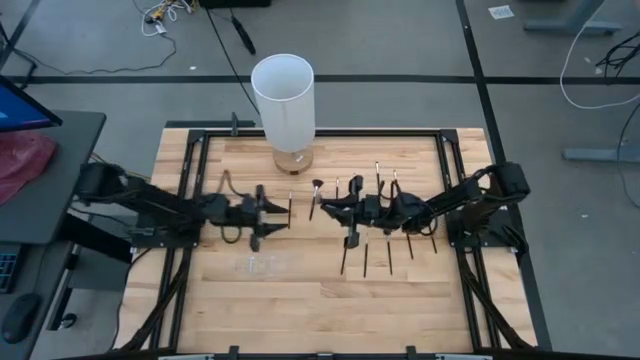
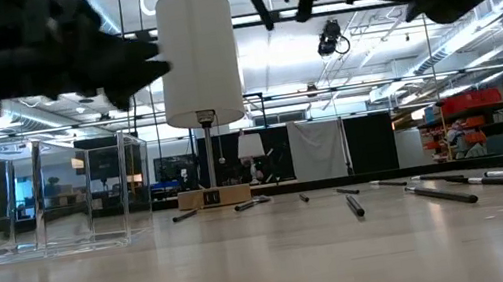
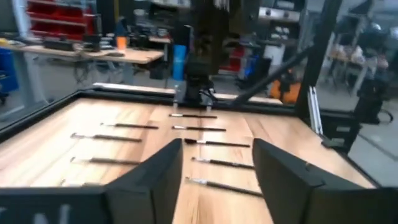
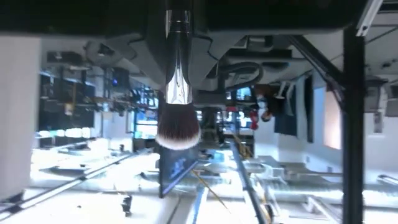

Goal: Put items in baskets/containers
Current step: Put the blush brush in the transparent organizer

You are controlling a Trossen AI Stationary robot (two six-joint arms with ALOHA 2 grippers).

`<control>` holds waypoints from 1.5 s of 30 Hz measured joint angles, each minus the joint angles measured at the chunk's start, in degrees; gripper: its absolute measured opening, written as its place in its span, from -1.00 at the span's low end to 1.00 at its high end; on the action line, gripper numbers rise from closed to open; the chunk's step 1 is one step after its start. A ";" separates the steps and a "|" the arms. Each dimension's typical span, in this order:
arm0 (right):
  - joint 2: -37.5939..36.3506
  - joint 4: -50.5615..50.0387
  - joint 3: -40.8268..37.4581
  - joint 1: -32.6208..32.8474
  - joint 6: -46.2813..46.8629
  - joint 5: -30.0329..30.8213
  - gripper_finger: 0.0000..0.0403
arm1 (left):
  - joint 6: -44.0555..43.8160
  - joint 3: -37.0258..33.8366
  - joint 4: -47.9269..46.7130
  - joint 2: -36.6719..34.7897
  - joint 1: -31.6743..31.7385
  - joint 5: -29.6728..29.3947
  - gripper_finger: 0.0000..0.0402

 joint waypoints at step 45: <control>1.09 -1.88 0.68 4.91 -4.88 2.89 -0.85 | 4.16 24.93 16.35 26.50 -0.15 9.07 -0.65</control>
